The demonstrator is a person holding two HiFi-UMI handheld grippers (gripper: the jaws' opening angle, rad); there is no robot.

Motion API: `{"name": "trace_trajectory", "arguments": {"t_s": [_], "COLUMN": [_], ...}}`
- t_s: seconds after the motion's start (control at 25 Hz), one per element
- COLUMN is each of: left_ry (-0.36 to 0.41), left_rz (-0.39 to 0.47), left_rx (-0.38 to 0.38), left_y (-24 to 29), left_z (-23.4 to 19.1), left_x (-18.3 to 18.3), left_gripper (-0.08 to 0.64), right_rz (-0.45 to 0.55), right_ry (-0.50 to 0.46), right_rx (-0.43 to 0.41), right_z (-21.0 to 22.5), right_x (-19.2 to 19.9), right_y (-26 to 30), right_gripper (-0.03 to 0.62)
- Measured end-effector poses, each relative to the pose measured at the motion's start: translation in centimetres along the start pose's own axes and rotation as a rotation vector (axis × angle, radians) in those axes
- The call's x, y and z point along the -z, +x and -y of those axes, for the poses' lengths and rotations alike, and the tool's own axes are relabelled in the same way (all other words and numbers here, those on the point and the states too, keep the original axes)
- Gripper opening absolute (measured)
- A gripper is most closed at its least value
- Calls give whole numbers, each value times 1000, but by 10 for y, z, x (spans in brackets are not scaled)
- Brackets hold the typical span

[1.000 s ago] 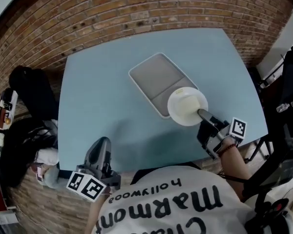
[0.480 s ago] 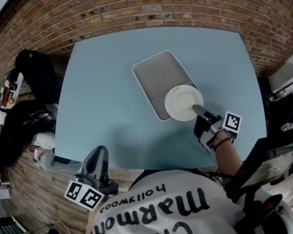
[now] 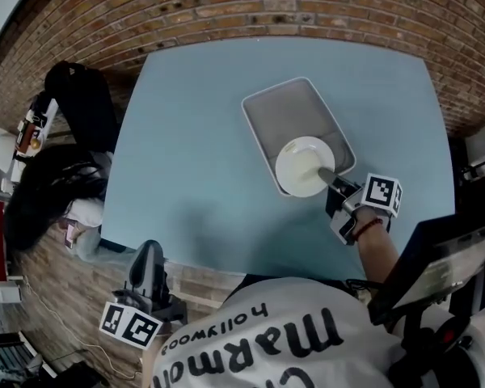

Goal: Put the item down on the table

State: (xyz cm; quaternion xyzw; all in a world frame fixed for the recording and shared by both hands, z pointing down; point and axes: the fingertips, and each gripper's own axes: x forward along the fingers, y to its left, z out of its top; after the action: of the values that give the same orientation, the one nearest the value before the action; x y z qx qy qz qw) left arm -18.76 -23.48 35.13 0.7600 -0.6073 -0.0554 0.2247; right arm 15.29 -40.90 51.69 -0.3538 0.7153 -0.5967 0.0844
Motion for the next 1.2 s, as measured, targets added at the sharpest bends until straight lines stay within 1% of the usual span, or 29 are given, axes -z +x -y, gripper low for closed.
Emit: {"name": "trace_trajectory", "arguments": {"t_s": [0.12, 0.16, 0.28, 0.44, 0.6, 1.04, 1.2], "left_ry": [9, 5, -13, -16, -19, -43, -56], "left_rz": [-6, -8, -9, -7, -1, 26, 30], "left_rx": [-2, -3, -2, -4, -2, -3, -7], "left_y": [-2, -3, -3, -4, -3, 1, -1], "left_z": [0, 1, -1, -4, -7, -14, -18], "left_x": [4, 7, 11, 9, 7, 7, 8], "left_gripper": [23, 23, 23, 23, 23, 23, 23], "right_rz": [-30, -42, -69, -92, -95, -84, -99], "right_ry": [-46, -75, -170, -287, -419, -756, -835], "right_rx": [12, 26, 93, 192, 265, 393, 435], "right_z": [-3, -3, 2, 8, 5, -3, -4], "right_x": [1, 1, 2, 7, 6, -6, -9], "right_y": [5, 6, 7, 7, 9, 14, 16], "right_gripper": [51, 51, 51, 51, 54, 92, 101]}}
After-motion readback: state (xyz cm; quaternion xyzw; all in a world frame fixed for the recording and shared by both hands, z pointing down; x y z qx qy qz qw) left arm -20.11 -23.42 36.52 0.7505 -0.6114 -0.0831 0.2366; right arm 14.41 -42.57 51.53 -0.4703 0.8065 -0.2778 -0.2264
